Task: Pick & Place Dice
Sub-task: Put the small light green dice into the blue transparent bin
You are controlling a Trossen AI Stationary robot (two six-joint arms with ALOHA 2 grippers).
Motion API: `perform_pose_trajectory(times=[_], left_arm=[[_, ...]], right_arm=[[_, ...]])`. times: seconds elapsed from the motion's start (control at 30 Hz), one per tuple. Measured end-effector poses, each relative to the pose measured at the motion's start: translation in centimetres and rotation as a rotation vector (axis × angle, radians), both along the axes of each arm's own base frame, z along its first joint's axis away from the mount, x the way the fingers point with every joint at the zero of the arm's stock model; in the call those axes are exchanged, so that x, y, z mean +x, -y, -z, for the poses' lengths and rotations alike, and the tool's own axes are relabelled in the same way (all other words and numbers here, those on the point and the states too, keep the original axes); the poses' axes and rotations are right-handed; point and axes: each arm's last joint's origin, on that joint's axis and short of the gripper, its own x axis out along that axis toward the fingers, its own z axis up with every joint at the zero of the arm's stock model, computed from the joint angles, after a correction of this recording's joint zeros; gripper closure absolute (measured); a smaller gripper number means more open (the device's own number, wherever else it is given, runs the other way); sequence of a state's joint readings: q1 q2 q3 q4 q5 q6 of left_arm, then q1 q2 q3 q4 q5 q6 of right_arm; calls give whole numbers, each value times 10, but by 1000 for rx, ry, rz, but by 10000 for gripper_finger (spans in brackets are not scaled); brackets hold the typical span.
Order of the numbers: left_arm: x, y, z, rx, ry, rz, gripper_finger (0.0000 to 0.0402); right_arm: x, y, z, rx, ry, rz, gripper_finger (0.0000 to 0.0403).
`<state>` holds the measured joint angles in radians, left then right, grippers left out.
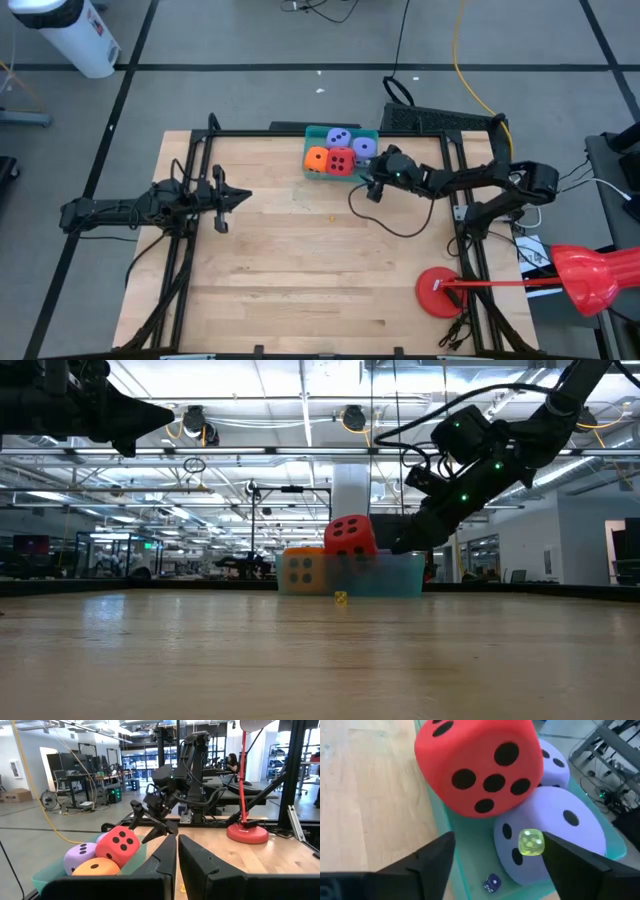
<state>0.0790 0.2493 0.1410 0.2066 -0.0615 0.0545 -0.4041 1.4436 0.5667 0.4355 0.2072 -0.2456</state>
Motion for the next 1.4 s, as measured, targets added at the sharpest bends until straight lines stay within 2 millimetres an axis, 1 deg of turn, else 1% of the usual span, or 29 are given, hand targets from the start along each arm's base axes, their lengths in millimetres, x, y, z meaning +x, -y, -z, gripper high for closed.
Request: perform_pose_trajectory(times=[0.1, 0.2, 0.33, 0.43, 0.6, 0.8, 0.87, 0.93, 1.1, 1.13, 1.23, 1.27, 1.3, 1.33, 1.4], left_arm=[[0, 0, 0, -1, -1, -1, 371], [0, 0, 0, -5, 0, -1, 371], [0, 0, 0, -10, 1, 0, 371], [0, 0, 0, -8, 1, 0, 371], [0, 0, 0, -7, 0, -2, 371], [0, 0, 0, -7, 0, -2, 371], [0, 0, 0, -7, -1, -2, 371], [0, 0, 0, -7, 0, -2, 371], [0, 0, 0, -5, -1, -2, 371], [0, 0, 0, -5, 0, -2, 371], [0, 0, 0, -5, 0, -1, 371], [0, 0, 0, -6, -1, -2, 371], [0, 0, 0, -6, -1, -2, 371], [0, 0, 0, -6, -1, -1, 371], [0, 0, 0, -6, -1, -1, 371]], right_arm=[[0, -1, 1, 28, -4, -45, 106], [0, -2, 1, 31, 1, -47, 112], [0, 0, 0, 35, 19, -27, 130], [-4, 8, 0, 94, 51, 50, 144], [-4, 10, 0, 146, 90, 27, 169], [0, 10, -8, 174, 195, -25, 211], [-1, 11, -13, 151, 219, 5, 228], [-1, 12, -14, 129, 220, 19, 255], [-2, 11, -14, 92, 180, -8, 357], [-2, 11, -14, 85, 175, -12, 367], [-1, 10, -14, 75, 168, -21, 367], [0, 9, -14, 71, 169, -27, 357], [0, 8, -14, 65, 168, -36, 335], [1, 7, -14, 60, 165, -44, 304], [2, 6, -14, 52, 162, -55, 231]])
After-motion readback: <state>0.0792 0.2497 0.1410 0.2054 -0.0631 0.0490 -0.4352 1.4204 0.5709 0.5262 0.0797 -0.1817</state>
